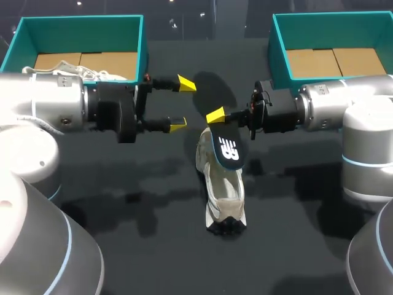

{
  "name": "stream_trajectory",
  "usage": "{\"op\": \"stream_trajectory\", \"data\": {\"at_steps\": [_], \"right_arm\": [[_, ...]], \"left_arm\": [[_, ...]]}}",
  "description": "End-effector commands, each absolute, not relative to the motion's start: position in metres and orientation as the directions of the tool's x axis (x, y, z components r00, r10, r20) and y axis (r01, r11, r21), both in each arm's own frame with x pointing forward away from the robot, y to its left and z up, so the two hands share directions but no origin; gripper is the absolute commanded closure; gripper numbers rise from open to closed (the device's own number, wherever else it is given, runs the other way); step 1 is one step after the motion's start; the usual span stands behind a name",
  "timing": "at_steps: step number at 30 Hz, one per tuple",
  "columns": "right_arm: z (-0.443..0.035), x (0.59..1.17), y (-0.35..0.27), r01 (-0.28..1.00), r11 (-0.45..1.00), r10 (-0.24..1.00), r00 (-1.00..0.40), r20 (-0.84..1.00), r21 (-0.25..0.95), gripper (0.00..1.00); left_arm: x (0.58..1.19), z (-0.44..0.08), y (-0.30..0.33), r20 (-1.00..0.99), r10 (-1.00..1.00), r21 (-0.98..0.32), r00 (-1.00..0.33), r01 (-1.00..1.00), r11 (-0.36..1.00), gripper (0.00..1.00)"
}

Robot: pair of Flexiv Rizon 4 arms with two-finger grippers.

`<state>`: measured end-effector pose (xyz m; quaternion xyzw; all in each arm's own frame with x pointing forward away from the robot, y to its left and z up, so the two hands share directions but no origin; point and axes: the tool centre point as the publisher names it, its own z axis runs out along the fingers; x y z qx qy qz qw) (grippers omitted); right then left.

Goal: Take the shoe out of the shoebox, open the shoe tongue, remove and reinsert the insole, then place the shoe into the shoebox

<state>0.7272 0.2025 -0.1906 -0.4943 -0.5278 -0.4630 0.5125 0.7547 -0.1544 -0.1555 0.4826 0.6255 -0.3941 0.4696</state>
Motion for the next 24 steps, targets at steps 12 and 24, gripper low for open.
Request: {"op": "stream_trajectory", "data": {"at_steps": [12, 24], "right_arm": [[-0.191, 0.727, 0.204, 0.997, 0.08, 0.048, 0.014, 0.999, -0.018, 1.0], [-0.191, 0.727, 0.204, 0.997, 0.08, 0.048, 0.014, 0.999, -0.018, 1.0]], "left_arm": [[0.795, -0.114, -0.137, -0.746, 0.661, -0.015, -0.076, 0.995, 0.098, 0.0], [0.795, -0.114, -0.137, -0.746, 0.661, -0.015, -0.076, 0.995, 0.098, 0.0]]}}
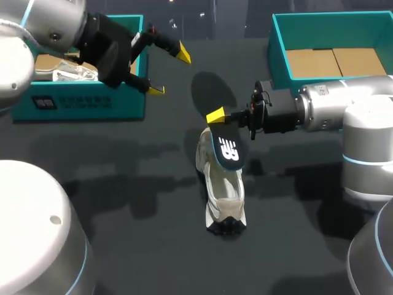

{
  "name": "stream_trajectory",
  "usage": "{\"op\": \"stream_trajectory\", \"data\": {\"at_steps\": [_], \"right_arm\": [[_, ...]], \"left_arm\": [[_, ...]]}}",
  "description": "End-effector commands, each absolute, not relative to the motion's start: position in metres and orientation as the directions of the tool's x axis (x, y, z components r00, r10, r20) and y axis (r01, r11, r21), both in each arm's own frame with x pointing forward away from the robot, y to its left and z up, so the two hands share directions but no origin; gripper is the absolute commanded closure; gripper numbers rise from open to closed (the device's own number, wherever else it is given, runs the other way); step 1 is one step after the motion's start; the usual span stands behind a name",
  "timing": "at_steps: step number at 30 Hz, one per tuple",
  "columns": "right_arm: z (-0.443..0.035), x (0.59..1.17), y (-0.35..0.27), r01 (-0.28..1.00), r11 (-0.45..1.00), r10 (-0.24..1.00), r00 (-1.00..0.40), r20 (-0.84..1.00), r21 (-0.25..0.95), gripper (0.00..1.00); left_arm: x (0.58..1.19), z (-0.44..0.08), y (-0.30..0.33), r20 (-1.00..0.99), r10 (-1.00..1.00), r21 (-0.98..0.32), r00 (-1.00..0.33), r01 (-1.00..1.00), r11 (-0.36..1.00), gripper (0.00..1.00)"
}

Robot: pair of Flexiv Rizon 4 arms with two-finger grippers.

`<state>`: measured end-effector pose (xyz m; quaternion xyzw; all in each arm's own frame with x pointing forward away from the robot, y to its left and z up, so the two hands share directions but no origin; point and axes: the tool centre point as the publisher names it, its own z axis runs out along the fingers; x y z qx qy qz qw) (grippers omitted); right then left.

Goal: Take the shoe out of the shoebox, open the shoe tongue, remove and reinsert the insole, then place the shoe into the shoebox

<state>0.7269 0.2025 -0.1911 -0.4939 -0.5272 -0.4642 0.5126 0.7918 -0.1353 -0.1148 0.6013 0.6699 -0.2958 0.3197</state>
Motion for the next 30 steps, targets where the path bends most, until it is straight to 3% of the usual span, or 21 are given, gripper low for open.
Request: {"op": "stream_trajectory", "data": {"at_steps": [1, 14, 21, 30], "right_arm": [[-0.191, 0.727, 0.204, 0.997, 0.08, 0.048, 0.014, 0.999, -0.018, 1.0], [-0.191, 0.727, 0.204, 0.997, 0.08, 0.048, 0.014, 0.999, -0.018, 1.0], [-0.191, 0.727, 0.204, 0.997, 0.08, 0.048, 0.014, 0.999, -0.018, 1.0], [-0.191, 0.727, 0.204, 0.997, 0.08, 0.048, 0.014, 0.999, -0.018, 1.0]], "left_arm": [[0.796, -0.111, -0.139, -0.733, 0.676, -0.015, -0.077, 0.995, 0.097, 0.0], [0.815, -0.087, -0.163, -0.468, 0.881, -0.04, -0.071, 0.997, 0.059, 0.0], [0.813, -0.087, -0.173, -0.344, 0.938, 0.022, -0.04, 0.998, 0.051, 0.0], [0.814, -0.092, -0.185, -0.257, 0.965, 0.011, -0.052, 0.998, 0.057, 0.0]]}}
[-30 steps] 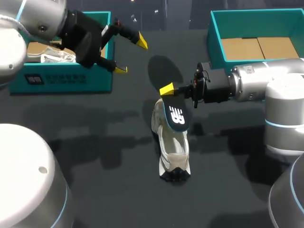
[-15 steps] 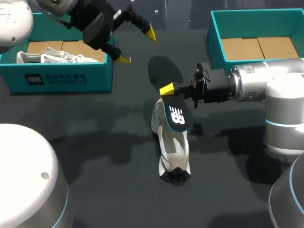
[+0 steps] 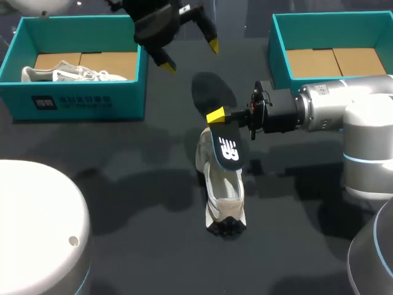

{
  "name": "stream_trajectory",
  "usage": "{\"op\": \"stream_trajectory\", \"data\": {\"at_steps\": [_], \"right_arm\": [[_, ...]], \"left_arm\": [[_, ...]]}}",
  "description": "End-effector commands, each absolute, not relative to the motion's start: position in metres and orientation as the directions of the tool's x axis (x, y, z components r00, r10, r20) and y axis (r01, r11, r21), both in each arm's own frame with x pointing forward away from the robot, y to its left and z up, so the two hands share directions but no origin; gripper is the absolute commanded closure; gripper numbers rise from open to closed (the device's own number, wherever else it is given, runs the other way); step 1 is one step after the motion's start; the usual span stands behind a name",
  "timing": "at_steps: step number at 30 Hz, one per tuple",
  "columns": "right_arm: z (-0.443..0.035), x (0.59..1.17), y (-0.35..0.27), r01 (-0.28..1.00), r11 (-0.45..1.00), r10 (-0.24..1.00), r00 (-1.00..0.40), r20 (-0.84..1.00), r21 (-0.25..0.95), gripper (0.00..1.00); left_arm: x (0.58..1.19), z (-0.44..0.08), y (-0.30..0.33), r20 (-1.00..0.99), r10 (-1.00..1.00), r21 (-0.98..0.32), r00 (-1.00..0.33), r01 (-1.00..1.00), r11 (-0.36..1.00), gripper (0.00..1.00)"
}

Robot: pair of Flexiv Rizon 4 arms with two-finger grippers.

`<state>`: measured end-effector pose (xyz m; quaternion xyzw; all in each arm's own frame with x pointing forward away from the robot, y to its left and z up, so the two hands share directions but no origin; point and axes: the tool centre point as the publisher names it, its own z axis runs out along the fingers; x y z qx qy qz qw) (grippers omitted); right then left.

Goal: Take the shoe out of the shoebox, open the shoe tongue, remove and reinsert the insole, then place the shoe into the shoebox

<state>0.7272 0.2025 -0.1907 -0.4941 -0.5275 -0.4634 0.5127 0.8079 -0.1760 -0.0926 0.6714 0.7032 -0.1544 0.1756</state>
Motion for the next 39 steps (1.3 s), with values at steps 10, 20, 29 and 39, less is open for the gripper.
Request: {"op": "stream_trajectory", "data": {"at_steps": [10, 20, 29, 39], "right_arm": [[-0.191, 0.727, 0.204, 0.997, 0.08, 0.048, 0.014, 0.999, -0.018, 1.0], [-0.191, 0.727, 0.204, 0.997, 0.08, 0.048, 0.014, 0.999, -0.018, 1.0], [-0.191, 0.727, 0.204, 0.997, 0.08, 0.048, 0.014, 0.999, -0.018, 1.0], [-0.191, 0.727, 0.204, 0.997, 0.08, 0.048, 0.014, 0.999, -0.018, 1.0]], "left_arm": [[0.813, -0.097, -0.194, -0.182, 0.981, 0.026, -0.073, 0.997, 0.079, 0.0], [0.813, -0.106, -0.199, -0.139, 0.984, 0.019, -0.116, 0.993, 0.119, 0.0], [0.812, -0.106, -0.203, -0.128, 0.982, -0.004, -0.141, 0.99, 0.142, 0.0], [0.811, -0.102, -0.196, -0.287, 0.946, -0.087, -0.152, 0.987, 0.133, 0.0]]}}
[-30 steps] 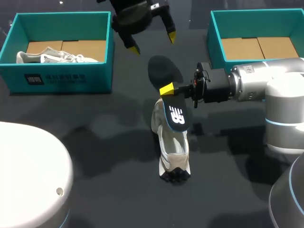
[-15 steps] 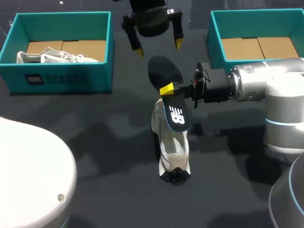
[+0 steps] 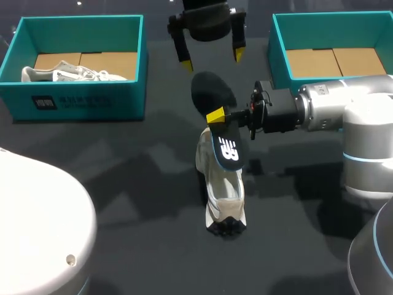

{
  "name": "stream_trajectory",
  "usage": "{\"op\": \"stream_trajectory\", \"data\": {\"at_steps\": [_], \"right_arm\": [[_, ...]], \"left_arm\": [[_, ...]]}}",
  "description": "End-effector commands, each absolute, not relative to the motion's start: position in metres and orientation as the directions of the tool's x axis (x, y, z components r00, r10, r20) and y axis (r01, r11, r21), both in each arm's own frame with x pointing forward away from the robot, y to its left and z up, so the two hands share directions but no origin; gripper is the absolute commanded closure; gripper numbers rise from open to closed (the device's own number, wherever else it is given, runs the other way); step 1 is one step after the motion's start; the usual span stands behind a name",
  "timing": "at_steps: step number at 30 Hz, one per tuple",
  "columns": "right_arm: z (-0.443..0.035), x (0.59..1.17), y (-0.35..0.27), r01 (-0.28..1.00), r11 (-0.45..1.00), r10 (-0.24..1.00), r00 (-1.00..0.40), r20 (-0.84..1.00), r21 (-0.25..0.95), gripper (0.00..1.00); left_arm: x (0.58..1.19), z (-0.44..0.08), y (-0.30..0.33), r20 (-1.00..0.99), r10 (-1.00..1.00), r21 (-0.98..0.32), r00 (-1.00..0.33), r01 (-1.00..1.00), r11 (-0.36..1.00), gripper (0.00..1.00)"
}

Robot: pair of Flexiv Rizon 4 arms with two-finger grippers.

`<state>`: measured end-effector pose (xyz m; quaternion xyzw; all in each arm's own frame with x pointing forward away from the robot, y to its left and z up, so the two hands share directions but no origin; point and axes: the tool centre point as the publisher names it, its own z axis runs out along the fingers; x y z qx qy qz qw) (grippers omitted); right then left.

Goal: Take the shoe out of the shoebox, open the shoe tongue, remove and reinsert the insole, then place the shoe into the shoebox

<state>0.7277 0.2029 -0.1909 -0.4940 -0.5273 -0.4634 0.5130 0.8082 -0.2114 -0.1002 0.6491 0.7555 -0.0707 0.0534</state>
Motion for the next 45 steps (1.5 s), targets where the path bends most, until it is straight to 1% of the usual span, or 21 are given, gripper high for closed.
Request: {"op": "stream_trajectory", "data": {"at_steps": [1, 4, 7, 20, 27, 41, 43, 45], "right_arm": [[-0.191, 0.727, 0.204, 0.997, 0.08, 0.048, 0.014, 0.999, -0.018, 1.0], [-0.191, 0.727, 0.204, 0.997, 0.08, 0.048, 0.014, 0.999, -0.018, 1.0], [-0.191, 0.727, 0.204, 0.997, 0.08, 0.048, 0.014, 0.999, -0.018, 1.0], [-0.191, 0.727, 0.204, 0.997, 0.08, 0.048, 0.014, 0.999, -0.018, 1.0], [-0.191, 0.727, 0.204, 0.997, 0.08, 0.048, 0.014, 0.999, -0.018, 1.0], [-0.191, 0.727, 0.204, 0.997, 0.08, 0.048, 0.014, 0.999, -0.018, 1.0], [-0.191, 0.727, 0.204, 0.997, 0.08, 0.048, 0.014, 0.999, -0.018, 1.0], [-0.191, 0.727, 0.204, 0.997, 0.08, 0.048, 0.014, 0.999, -0.018, 1.0]], "left_arm": [[0.811, -0.1, -0.194, -0.321, 0.933, -0.104, -0.163, 0.985, 0.136, 0.0], [0.813, -0.095, -0.181, -0.426, 0.883, -0.172, -0.194, 0.976, 0.131, 0.0], [0.811, -0.093, -0.168, -0.503, 0.841, -0.194, -0.198, 0.975, 0.113, 0.0], [0.796, -0.111, -0.139, -0.728, 0.661, -0.181, -0.182, 0.981, 0.07, 0.0], [0.791, -0.13, -0.132, -0.805, 0.561, -0.198, -0.195, 0.979, 0.056, 0.0], [0.791, -0.13, -0.132, -0.805, 0.561, -0.198, -0.195, 0.979, 0.056, 0.0], [0.788, -0.134, -0.131, -0.83, 0.526, -0.163, -0.183, 0.983, 0.085, 0.0], [0.787, -0.138, -0.13, -0.848, 0.496, -0.156, -0.185, 0.983, 0.101, 0.0]]}}
